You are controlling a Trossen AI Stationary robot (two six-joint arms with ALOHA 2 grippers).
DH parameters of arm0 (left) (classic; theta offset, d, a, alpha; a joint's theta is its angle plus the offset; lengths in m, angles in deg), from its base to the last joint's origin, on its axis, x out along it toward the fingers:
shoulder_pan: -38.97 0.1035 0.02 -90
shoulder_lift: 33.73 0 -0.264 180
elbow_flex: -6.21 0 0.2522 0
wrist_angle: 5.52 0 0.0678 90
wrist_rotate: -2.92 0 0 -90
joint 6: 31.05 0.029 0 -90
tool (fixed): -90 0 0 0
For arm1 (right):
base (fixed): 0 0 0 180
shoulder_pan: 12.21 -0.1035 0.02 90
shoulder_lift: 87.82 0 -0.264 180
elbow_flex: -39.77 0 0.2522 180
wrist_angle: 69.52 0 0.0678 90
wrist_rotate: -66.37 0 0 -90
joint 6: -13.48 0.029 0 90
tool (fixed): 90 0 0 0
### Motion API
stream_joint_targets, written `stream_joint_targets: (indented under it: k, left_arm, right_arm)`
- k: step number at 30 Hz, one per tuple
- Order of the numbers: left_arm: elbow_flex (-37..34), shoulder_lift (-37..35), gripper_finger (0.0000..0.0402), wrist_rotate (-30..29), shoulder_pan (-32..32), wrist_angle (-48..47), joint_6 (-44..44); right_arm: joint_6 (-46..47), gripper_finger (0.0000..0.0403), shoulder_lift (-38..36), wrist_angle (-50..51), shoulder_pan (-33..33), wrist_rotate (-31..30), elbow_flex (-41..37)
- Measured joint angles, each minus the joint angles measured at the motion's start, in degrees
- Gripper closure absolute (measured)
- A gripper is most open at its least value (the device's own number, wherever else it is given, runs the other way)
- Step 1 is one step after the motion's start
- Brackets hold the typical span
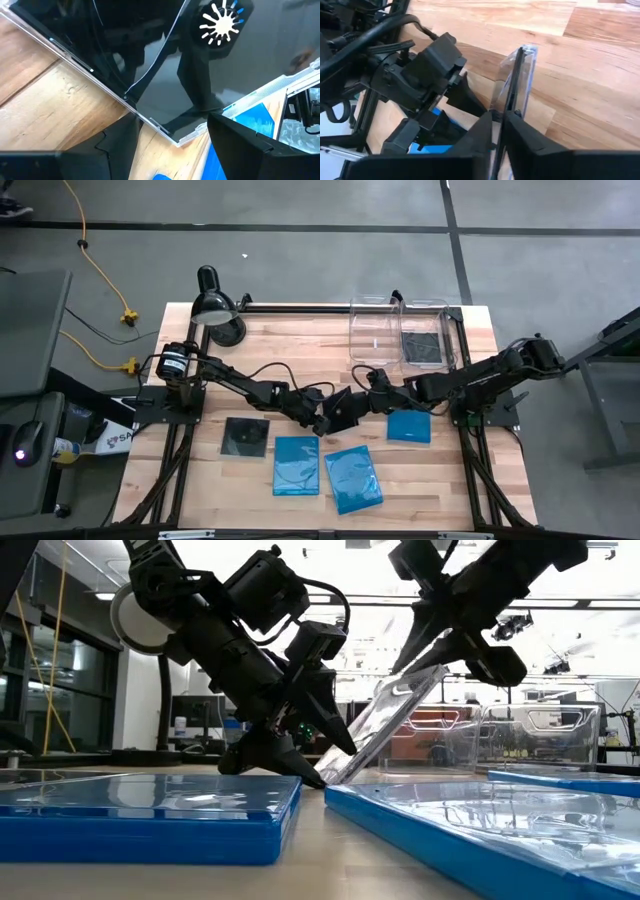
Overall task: Pick & place jewel cases by type
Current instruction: Put the right black CD case into the right transparent bin
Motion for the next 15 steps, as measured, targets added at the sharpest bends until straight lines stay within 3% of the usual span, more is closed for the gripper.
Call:
stream_joint_targets:
  k: [3,15]
  left_arm:
    - [0.0,0.0,0.0166,0.02,-0.02,0.0,0.01]
    - [-0.02,0.0,0.0166,0.16,-0.04,-0.07,2.64]
  right_arm:
    - [-1.2,0.0397,0.04,-0.08,-0.02,-0.42,-0.02]
    - [-5.38,0.0402,-1.02,1.26,-0.04,0.39,-0.22]
